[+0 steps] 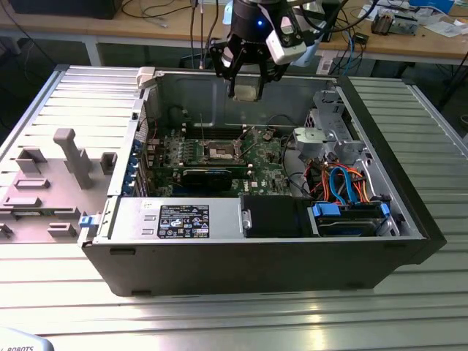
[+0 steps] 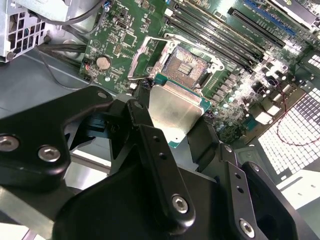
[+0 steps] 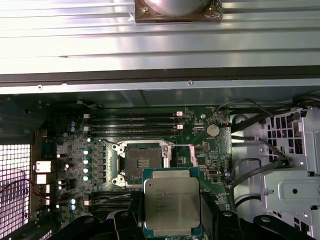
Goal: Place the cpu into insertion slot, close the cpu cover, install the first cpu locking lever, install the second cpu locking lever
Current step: 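Place the cpu into insertion slot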
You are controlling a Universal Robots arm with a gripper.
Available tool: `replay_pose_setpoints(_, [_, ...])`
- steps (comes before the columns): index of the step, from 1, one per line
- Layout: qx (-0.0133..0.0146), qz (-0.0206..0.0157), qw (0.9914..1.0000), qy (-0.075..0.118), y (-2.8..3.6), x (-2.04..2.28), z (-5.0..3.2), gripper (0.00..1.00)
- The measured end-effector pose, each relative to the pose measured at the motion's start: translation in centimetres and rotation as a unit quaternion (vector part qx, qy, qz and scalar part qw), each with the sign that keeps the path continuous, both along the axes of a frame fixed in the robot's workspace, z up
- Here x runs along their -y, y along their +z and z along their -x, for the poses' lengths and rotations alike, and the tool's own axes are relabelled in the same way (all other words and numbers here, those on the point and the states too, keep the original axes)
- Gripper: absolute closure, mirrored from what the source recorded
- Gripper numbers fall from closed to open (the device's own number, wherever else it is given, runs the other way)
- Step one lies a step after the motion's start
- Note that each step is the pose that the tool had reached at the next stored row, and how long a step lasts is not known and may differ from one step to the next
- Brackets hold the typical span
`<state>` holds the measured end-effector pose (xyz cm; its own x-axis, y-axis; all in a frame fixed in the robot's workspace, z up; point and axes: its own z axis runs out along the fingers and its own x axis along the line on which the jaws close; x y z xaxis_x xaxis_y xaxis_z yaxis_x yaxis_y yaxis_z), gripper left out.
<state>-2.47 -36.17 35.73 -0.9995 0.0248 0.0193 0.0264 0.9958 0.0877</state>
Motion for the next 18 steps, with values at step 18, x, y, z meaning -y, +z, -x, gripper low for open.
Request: replay_pose_setpoints(18, [0.0000,0.0000,1.00000,0.000,-0.60,0.04,0.00,0.45])
